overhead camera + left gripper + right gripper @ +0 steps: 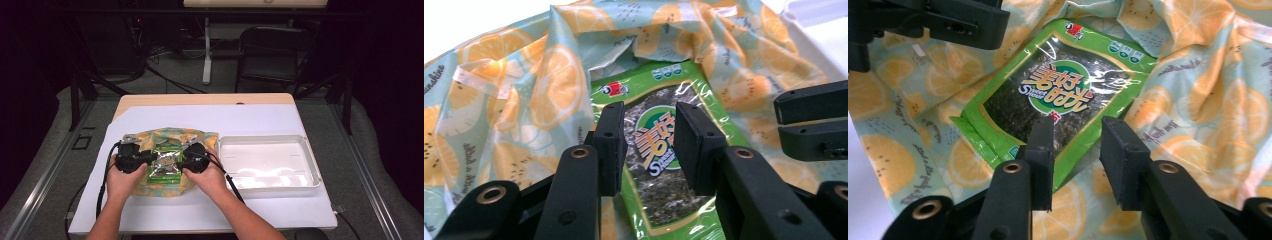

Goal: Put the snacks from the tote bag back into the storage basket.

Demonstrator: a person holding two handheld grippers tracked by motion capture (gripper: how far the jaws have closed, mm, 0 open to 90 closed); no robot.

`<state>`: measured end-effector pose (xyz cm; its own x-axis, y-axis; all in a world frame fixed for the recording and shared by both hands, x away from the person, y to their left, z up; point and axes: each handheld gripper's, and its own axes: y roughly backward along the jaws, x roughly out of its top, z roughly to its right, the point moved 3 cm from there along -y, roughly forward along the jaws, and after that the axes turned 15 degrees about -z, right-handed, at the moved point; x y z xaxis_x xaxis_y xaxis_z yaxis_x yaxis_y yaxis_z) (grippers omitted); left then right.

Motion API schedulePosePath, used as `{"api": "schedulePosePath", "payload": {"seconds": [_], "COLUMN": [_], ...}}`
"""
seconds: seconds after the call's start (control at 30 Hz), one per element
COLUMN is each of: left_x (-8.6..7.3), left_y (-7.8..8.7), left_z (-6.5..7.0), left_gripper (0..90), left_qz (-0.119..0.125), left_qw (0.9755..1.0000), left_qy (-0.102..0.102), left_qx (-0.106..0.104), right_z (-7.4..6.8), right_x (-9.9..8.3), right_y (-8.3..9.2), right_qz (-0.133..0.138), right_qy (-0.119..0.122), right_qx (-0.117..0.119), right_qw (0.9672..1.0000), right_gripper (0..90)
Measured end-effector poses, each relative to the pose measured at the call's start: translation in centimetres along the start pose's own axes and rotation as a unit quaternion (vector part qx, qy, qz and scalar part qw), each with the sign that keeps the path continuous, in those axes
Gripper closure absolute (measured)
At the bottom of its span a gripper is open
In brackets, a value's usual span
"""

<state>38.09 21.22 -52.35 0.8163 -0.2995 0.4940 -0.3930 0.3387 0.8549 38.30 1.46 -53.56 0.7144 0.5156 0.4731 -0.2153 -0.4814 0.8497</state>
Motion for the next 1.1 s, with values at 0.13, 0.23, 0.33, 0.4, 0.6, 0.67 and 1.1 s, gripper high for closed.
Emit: {"api": "schedulePosePath", "payload": {"seconds": [0.13,0.23,0.33,0.4,0.6,0.67,1.1], "left_x": [-0.1,-0.2,-0.2,-0.3,-0.6,-0.6,-0.8], "left_y": [-0.3,-0.4,-0.4,-0.4,-0.4,-0.5,-0.7], "left_z": [-0.2,-0.3,-0.4,-0.5,-1.1,-1.2,-0.8], "left_gripper": [64.2,62.7,60.2,58.9,57.0,56.8,55.7], "left_qz": [-0.013,-0.017,-0.021,-0.021,-0.022,-0.022,-0.031], "left_qw": [0.9998,0.9997,0.9995,0.9995,0.9996,0.9996,0.9995], "left_qy": [-0.005,-0.004,-0.011,-0.007,0.005,0.005,0.004], "left_qx": [0.015,0.019,0.023,0.022,0.017,0.017,0.006], "right_z": [-0.2,-0.4,-0.3,-0.2,-0.2,0.0,0.4], "right_x": [0.1,0.1,0.1,0.0,0.1,0.2,0.3], "right_y": [-0.4,-0.7,-0.8,-1.0,-1.5,-1.7,-2.6], "right_qz": [-0.002,0.002,-0.002,-0.007,-0.014,-0.017,-0.03], "right_qy": [-0.008,-0.012,-0.014,-0.013,-0.015,-0.02,-0.024], "right_qx": [0.005,-0.003,-0.007,-0.013,-0.017,-0.015,-0.034], "right_qw": [1.0,0.9999,0.9999,0.9998,0.9997,0.9996,0.9987], "right_gripper": [68.8,68.9,68.7,68.2,68.2,68.2,69.4]}}
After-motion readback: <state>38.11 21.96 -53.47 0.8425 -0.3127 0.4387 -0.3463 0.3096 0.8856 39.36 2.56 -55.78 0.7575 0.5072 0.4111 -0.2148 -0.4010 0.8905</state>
